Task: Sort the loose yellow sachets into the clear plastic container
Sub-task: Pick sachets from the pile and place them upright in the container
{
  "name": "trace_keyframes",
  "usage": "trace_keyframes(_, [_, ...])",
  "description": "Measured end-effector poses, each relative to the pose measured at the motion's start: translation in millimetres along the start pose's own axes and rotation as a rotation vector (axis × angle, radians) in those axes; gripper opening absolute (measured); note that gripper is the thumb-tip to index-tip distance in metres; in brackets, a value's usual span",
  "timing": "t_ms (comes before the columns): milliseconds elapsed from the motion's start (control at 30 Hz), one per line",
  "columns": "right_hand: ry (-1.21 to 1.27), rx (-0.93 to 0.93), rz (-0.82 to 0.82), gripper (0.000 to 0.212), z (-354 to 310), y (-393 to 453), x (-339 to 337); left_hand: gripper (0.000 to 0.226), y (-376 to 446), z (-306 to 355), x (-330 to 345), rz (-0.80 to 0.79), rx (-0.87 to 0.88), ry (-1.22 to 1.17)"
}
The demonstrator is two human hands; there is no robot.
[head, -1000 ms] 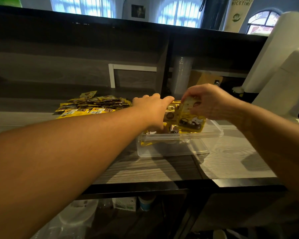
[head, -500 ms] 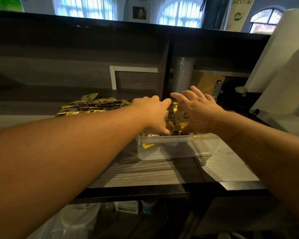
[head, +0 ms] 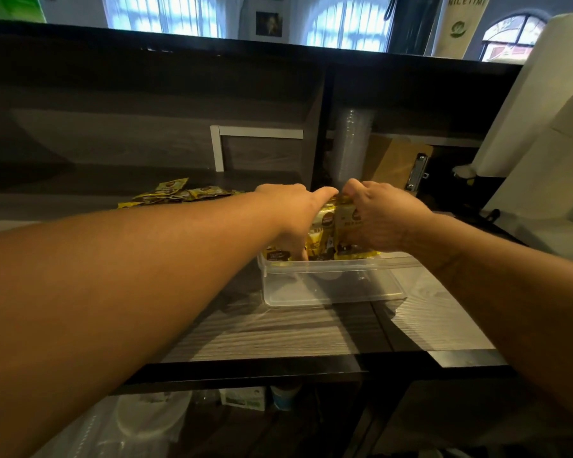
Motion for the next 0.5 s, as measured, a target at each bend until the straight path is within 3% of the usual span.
trace_keyframes(233, [-0.059, -0.017, -0.020, 0.083, 0.0, 2.0, 1.6, 0.106, -1.2, -2.4, 3.7, 0.123, 0.027, 0.163])
trace_keyframes(500, [-0.053, 0.035, -0.093, 0.094, -5.2, -1.9, -2.2, 0.127, -7.3, 3.4, 0.3, 0.117, -0.068, 0.022])
Point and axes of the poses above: each hand's wrist, its own y-axis towards the middle knuckle, its own x-axis out of the palm, z = x × y, the point moved 1 cm from there along y, towards the middle knuckle, and after that the axes turned 10 degrees about x, right-handed, at the moved point
